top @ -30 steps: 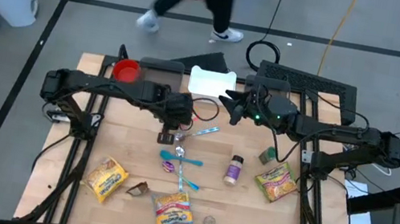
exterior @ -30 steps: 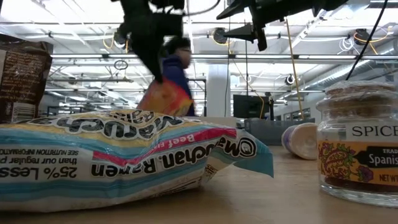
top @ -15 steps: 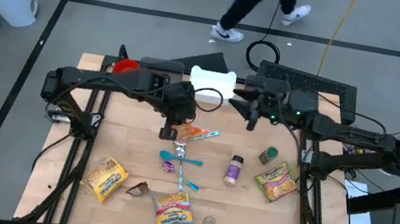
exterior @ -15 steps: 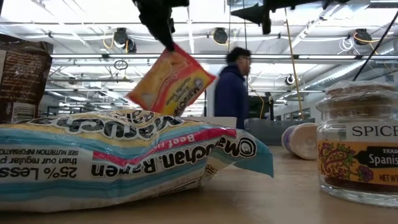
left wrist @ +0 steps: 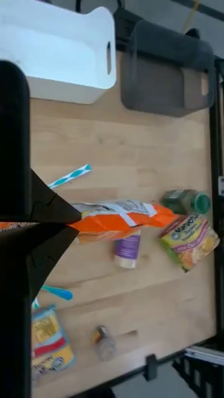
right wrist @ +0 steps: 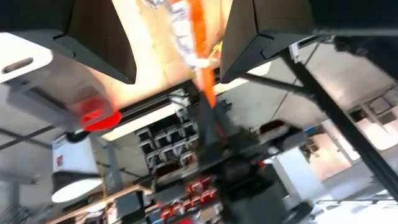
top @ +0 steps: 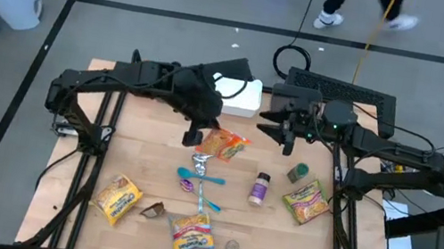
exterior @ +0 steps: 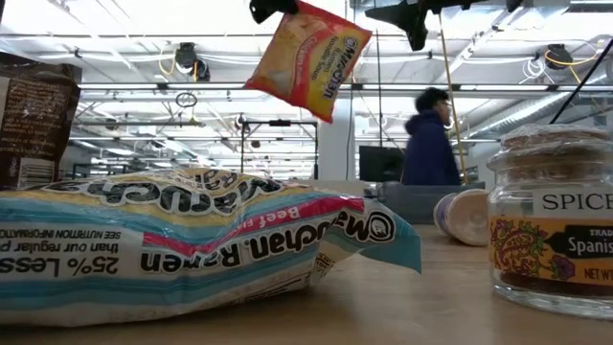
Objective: Pick & Place Food Item
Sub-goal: Put the orange noodle pack into the left black bin
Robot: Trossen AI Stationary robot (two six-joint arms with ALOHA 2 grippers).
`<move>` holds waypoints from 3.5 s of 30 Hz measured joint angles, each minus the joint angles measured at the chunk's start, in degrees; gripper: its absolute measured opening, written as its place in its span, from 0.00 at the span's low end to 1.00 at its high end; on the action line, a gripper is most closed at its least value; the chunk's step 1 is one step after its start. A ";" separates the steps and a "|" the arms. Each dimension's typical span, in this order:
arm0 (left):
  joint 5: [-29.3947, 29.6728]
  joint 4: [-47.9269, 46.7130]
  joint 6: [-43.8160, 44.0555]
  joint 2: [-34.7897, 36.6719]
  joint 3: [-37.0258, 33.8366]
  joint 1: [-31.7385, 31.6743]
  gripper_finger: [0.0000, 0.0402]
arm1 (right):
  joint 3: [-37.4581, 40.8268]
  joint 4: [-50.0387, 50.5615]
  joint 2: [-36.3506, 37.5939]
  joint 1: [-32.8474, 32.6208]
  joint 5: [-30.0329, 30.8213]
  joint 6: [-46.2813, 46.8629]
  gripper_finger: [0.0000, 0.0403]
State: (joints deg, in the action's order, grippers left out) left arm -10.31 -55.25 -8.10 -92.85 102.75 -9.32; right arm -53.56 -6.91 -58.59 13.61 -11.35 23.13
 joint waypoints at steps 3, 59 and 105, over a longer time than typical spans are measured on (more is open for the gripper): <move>-1.10 0.65 1.48 -0.01 0.10 -1.35 0.00 | 0.00 -0.60 -0.49 -0.68 -0.74 -0.21 0.56; -7.97 8.86 7.15 -0.03 0.12 -3.00 0.02 | 0.00 2.86 -6.27 -1.36 1.82 -8.67 0.00; -6.52 0.64 5.94 -11.49 17.44 -4.96 0.33 | -2.70 3.70 -5.68 2.40 -5.67 0.27 0.00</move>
State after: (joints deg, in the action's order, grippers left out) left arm -16.83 -54.61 -2.15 -104.34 120.18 -14.28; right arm -56.26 -3.21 -64.27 16.02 -17.02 23.40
